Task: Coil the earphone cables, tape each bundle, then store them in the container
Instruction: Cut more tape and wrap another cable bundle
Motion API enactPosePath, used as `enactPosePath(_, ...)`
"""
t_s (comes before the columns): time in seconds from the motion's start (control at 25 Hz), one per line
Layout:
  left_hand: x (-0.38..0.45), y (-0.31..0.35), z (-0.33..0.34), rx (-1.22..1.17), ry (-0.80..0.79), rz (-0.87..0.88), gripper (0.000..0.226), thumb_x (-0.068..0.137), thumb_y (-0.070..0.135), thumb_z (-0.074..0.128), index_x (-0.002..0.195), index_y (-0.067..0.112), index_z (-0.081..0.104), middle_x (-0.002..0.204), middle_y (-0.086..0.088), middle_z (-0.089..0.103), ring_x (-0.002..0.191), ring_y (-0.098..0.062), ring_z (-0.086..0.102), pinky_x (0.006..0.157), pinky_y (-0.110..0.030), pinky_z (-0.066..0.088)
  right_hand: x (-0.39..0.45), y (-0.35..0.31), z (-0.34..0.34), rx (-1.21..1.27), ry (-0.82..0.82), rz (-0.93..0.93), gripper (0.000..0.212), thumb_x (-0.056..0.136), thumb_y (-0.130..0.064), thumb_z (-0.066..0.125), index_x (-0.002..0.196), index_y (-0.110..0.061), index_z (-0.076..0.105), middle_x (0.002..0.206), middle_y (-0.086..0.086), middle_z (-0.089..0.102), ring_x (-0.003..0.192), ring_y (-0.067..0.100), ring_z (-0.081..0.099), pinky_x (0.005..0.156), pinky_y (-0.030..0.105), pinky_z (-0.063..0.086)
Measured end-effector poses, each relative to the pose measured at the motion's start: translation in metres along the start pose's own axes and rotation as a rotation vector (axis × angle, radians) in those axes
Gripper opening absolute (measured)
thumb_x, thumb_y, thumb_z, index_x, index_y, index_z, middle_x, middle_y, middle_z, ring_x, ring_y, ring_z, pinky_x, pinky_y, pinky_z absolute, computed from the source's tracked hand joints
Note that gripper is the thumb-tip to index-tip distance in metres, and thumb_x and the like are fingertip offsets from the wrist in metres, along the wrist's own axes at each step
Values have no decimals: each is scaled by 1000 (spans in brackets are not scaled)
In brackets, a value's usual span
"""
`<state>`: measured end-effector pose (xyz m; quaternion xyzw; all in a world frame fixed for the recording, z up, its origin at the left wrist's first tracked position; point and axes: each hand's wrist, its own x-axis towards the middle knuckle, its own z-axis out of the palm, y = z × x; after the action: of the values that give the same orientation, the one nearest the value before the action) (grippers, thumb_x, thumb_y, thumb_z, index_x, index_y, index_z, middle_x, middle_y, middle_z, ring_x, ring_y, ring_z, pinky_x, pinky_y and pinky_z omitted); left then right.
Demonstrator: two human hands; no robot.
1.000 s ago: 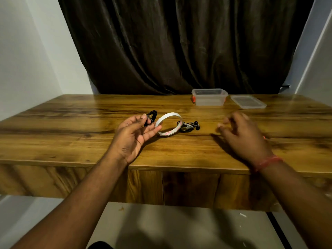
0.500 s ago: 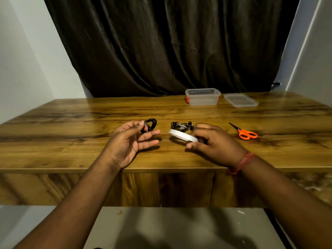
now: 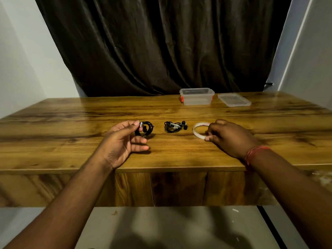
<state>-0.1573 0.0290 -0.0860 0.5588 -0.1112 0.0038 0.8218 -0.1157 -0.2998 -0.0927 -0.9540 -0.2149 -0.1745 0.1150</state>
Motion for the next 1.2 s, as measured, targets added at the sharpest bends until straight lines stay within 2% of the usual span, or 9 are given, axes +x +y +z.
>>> enactPosePath(0.2,-2,0,2,15,-31,-15,12,87,16,58,89,5,58,78,-5,59,44,-10,57,47,-35,59,2,-6,0,21,27,53,16,90,-43,63,97,-30,57,100,-11,54,88,17,58,69,33,49)
enactPosePath(0.28,-2,1,1,22,-66,-38,19,81,20,70,86,6,59,69,-4,58,41,-9,53,48,-35,59,1,-22,-2,97,102,35,22,90,-45,62,103,-30,54,104,-14,53,89,12,55,72,33,48)
enactPosePath(0.36,-2,1,0,28,-124,-70,31,75,27,80,85,6,60,63,-5,52,40,-8,49,50,-36,59,3,-52,0,252,171,-11,23,92,-45,59,107,-29,53,98,-17,49,86,7,50,70,30,42)
enactPosePath(0.48,-4,1,2,40,-153,-75,20,87,21,66,90,5,54,58,-1,53,37,-4,42,47,-35,58,11,-106,11,517,217,-146,27,90,-41,63,111,-26,55,92,-16,45,80,2,47,67,25,41)
enactPosePath(0.6,-8,2,5,37,-130,-67,15,88,18,60,88,4,53,48,-1,46,30,-2,35,43,-32,57,25,-145,23,621,250,-285,37,85,-33,72,116,-19,57,106,-13,48,96,0,48,82,16,42)
enactPosePath(0.68,-7,2,5,17,-116,-59,13,86,18,58,87,6,53,52,-1,46,30,-1,33,42,-31,55,33,-156,31,530,336,-335,35,84,-29,72,115,-16,59,111,-6,52,106,10,49,89,22,41)
enactPosePath(0.8,-6,2,5,5,-136,-56,11,88,17,57,89,7,52,53,1,47,30,-1,32,41,-32,55,38,-156,35,535,382,-305,28,86,-26,70,111,-16,61,110,-5,53,108,12,49,91,27,43)
enactPosePath(1.0,-7,2,8,35,-136,-41,8,92,14,52,89,7,51,55,3,55,31,0,32,40,-28,53,40,-150,36,653,345,-215,12,85,-28,72,93,-21,65,100,-9,52,103,15,52,88,31,45)
enactPosePath(1.2,-6,1,7,21,-83,-20,8,88,15,55,87,7,55,62,0,57,32,-1,32,40,-27,53,41,-146,34,951,235,-171,6,87,-20,73,84,-18,68,94,-2,56,89,13,56,80,32,50)
